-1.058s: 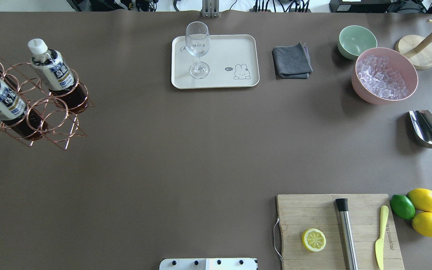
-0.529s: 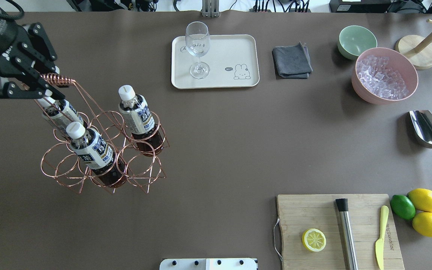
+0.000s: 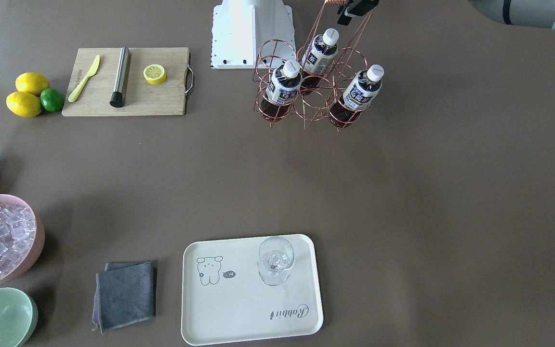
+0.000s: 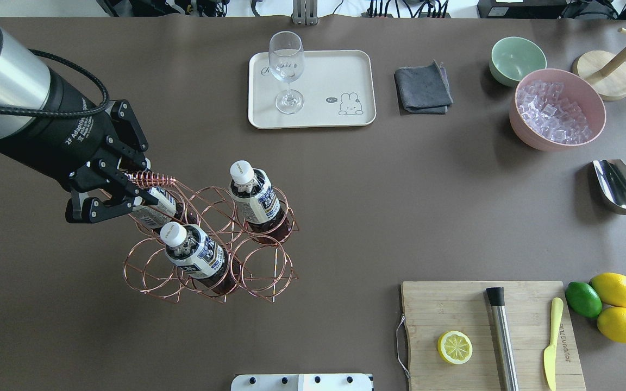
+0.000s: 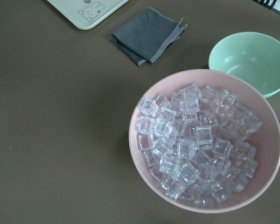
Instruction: Take tea from basket to plate
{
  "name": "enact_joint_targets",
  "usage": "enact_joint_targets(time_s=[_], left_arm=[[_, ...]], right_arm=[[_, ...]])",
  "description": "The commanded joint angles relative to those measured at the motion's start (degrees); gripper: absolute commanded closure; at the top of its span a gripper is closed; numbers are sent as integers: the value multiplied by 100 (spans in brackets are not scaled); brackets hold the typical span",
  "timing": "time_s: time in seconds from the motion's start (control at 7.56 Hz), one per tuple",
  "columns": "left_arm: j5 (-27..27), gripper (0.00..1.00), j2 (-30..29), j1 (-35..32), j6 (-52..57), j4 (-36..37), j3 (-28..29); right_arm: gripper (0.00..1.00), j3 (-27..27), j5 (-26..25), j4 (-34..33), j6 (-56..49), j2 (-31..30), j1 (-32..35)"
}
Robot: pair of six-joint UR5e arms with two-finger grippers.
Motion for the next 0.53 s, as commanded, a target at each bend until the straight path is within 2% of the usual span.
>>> enact_joint_targets(time_s=[0.0,0.26,0.4], left_arm=[[-29,100,-768,40,-204,4,810],[-3,100,-841,251,-302,-13,980],[-46,100,-894,278,-250,-31,1268]], right_arm=[[0,-53,-13,602,-15,658,-183],[0,-70,-222,1164,-24,801,-384],[0,-70,-450,1437,-24,801,-595]])
